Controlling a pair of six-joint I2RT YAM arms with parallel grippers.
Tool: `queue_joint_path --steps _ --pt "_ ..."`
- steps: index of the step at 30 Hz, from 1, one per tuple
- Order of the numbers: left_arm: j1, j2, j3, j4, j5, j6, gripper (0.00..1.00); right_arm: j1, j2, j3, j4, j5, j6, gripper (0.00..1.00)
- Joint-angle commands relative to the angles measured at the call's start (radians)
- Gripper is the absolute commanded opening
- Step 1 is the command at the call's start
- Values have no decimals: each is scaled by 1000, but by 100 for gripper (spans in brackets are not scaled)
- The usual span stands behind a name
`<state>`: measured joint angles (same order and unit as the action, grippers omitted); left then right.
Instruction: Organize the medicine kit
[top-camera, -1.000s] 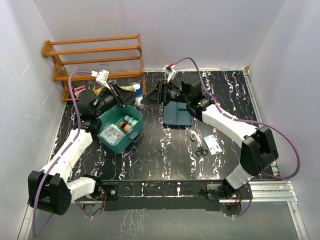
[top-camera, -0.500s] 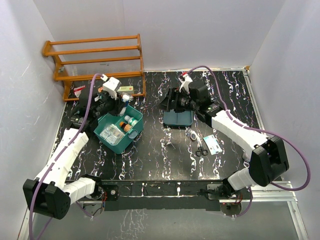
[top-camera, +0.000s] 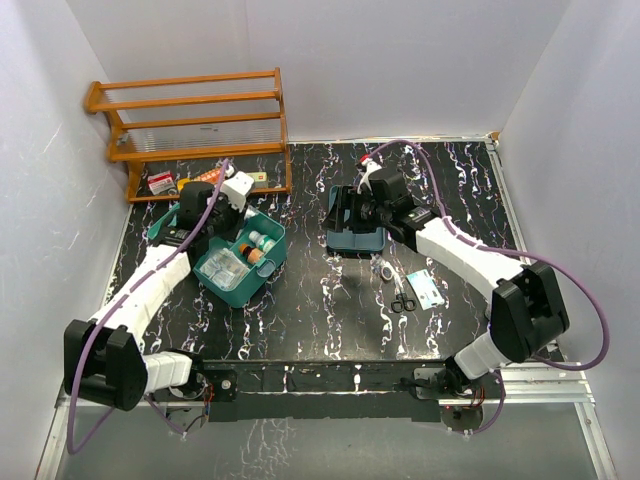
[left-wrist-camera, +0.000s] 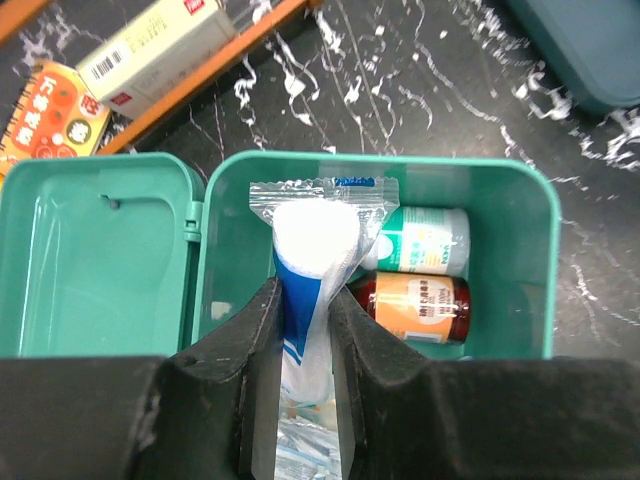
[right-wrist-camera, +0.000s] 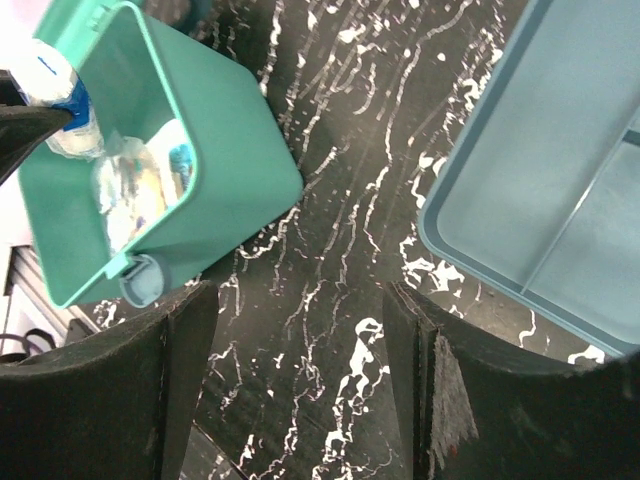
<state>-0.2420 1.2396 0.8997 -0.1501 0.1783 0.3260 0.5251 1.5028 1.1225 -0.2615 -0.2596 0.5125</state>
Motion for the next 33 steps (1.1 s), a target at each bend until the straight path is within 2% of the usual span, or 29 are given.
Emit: queue_joint_path --steps 1,11,24,31,33 --pt "-9 24 -33 85 -44 46 16 -4 23 72 -5 48 -31 64" --pt "-38 183 -38 163 -157 60 17 -22 100 136 -45 53 -68 64" --pt "-52 261 -17 159 -252 23 18 -54 139 174 -72 33 -112 63" --pt "-58 294 -8 134 -247 -10 24 -54 131 173 -78 25 -117 62" --pt "-59 299 7 123 -262 -37 30 -55 125 164 -79 19 -114 62"
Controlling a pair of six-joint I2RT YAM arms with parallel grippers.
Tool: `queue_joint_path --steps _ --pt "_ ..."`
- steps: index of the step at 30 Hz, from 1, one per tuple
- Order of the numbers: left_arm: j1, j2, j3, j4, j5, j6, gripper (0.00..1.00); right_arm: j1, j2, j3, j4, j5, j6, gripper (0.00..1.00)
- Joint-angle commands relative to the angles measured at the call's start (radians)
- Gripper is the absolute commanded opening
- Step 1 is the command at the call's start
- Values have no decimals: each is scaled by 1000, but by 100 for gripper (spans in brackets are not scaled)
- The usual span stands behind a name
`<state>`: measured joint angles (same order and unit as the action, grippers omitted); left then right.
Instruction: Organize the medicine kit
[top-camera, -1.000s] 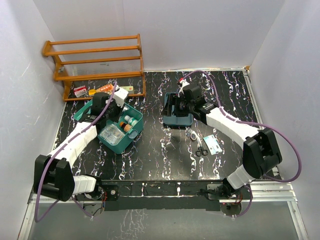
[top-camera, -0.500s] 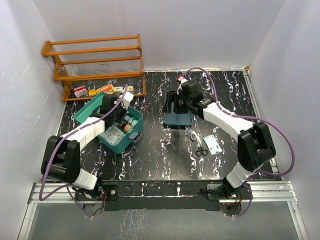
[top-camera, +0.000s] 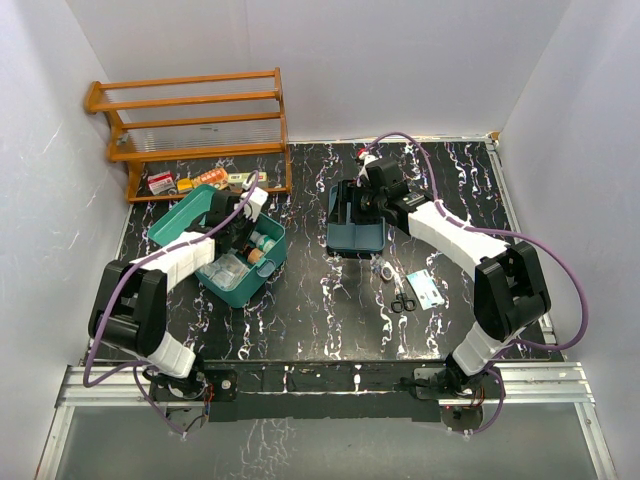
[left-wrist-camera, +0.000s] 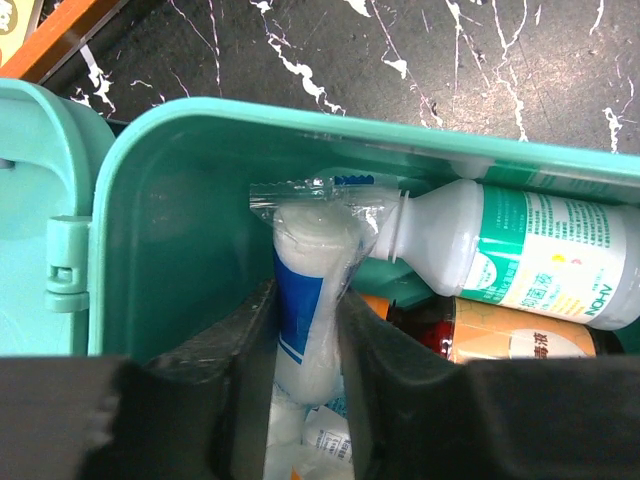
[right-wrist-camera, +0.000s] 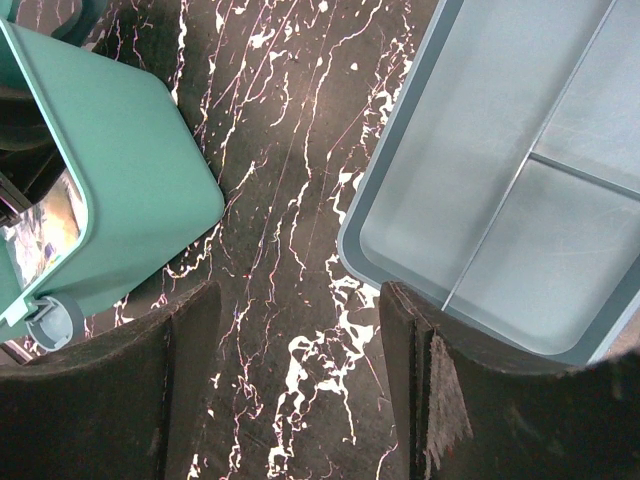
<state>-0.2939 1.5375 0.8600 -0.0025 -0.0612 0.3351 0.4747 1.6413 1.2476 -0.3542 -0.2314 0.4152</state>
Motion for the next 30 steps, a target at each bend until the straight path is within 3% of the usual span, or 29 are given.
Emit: queue_joint_path --steps 1,5,12,18,24,26,30 --pt "-7 5 59 -36 -26 -58 34 -4 -18 33 14 -9 -14 62" --pt "-10 -9 76 -67 -28 -91 44 -4 -33 20 19 -6 -10 62" --pt "-13 -84 41 -30 -23 -104 33 -5 -47 -2 36 -20 6 61" --pt "-19 -75 43 -22 -36 -109 43 -4 -53 -29 51 -49 18 60" --pt "-28 -84 44 -19 -48 -108 45 -4 -56 -27 54 -49 15 61" --pt "-30 -85 37 -6 -43 -112 43 -4 -55 -25 54 -52 14 60" --pt "-40 -69 33 23 -43 -112 27 -5 -55 -27 54 -52 13 60"
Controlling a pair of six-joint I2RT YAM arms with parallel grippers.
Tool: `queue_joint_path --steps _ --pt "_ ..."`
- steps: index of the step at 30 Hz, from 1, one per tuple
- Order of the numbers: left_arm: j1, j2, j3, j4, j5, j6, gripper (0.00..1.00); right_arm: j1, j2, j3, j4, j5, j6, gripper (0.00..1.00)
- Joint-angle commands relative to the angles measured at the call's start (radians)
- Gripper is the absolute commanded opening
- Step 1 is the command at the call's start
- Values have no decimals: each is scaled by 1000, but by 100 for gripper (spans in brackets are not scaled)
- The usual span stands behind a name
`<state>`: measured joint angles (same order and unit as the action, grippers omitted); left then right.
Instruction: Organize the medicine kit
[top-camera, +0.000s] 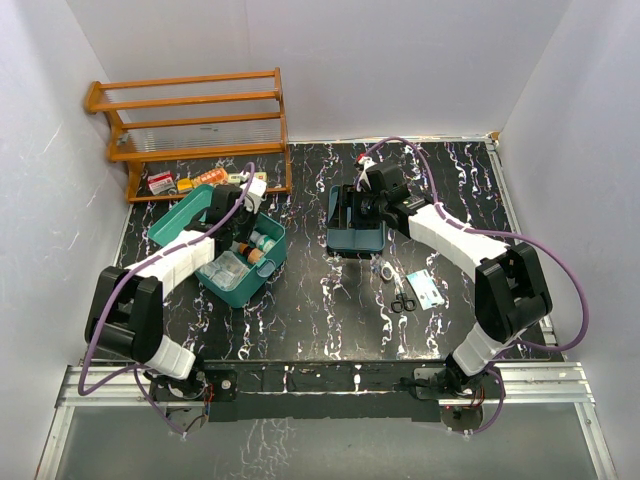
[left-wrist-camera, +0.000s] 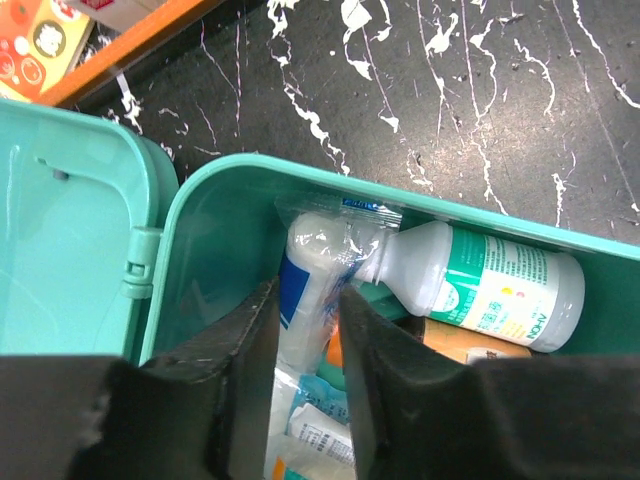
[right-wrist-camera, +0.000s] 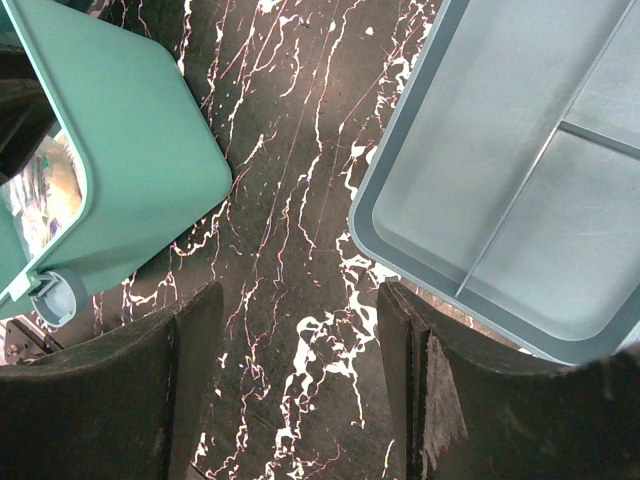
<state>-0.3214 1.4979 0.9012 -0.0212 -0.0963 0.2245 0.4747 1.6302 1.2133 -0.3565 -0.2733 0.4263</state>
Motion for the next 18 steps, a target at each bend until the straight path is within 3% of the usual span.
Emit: queue_joint_path --steps 1,18 --pt "-15 -25 -10 53 -8 -2 24 -4 -43 7 57 -10 2 60" --pt "-30 89 -31 121 -103 -1 17 -4 -34 15 53 -5 -3 60"
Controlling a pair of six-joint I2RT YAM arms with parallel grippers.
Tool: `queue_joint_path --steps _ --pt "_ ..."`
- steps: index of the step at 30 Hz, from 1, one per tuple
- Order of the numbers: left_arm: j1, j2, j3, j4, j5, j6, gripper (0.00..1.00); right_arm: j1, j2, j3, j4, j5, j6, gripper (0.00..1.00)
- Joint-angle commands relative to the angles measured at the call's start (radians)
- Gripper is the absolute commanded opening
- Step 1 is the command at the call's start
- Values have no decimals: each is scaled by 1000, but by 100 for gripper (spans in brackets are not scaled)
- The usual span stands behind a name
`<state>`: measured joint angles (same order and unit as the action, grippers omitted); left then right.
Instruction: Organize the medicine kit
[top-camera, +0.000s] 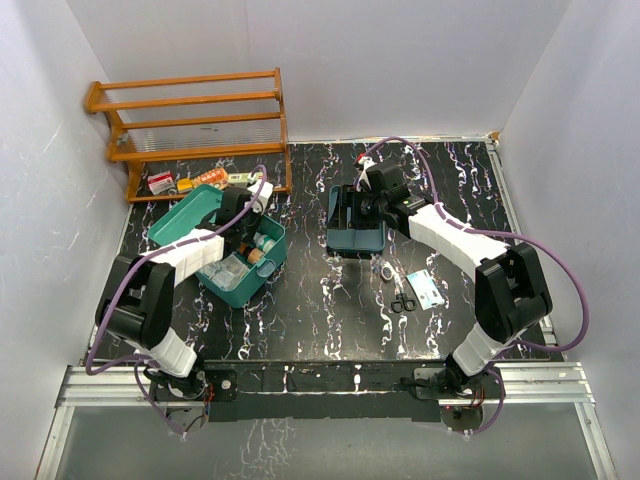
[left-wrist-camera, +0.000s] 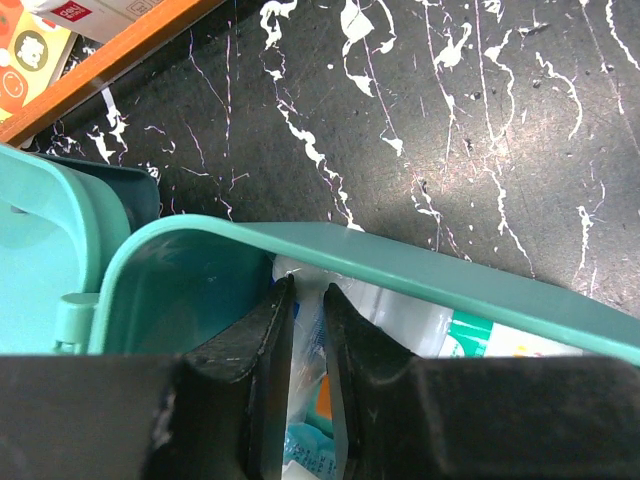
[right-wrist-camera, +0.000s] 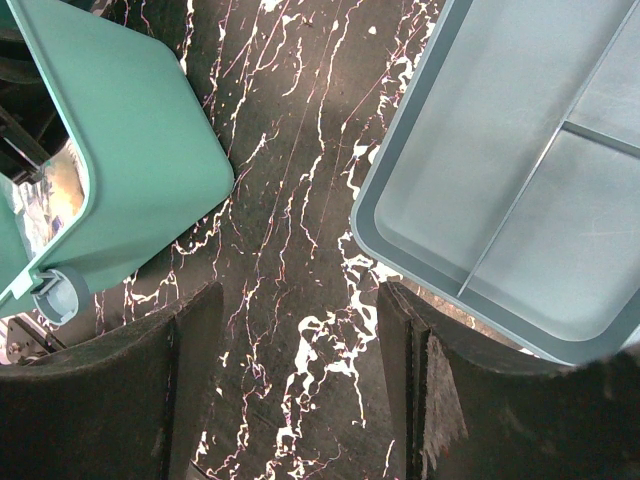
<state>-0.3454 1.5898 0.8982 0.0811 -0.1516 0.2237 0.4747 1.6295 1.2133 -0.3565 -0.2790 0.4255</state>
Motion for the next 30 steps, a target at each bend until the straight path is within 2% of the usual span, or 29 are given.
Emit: queue_joint_path --steps 1,13,20,30 --pt "-6 -2 -33 20 -49 0 17 -4 -32 17 53 0 -2 60" --pt "-6 33 -41 20 -13 -56 17 -4 -34 22 52 -2 1 60" --pt "-6 44 -40 24 5 -133 13 -4 -37 28 51 0 4 60" --pt "-7 -100 26 -41 10 -150 32 -4 -66 28 53 41 28 60"
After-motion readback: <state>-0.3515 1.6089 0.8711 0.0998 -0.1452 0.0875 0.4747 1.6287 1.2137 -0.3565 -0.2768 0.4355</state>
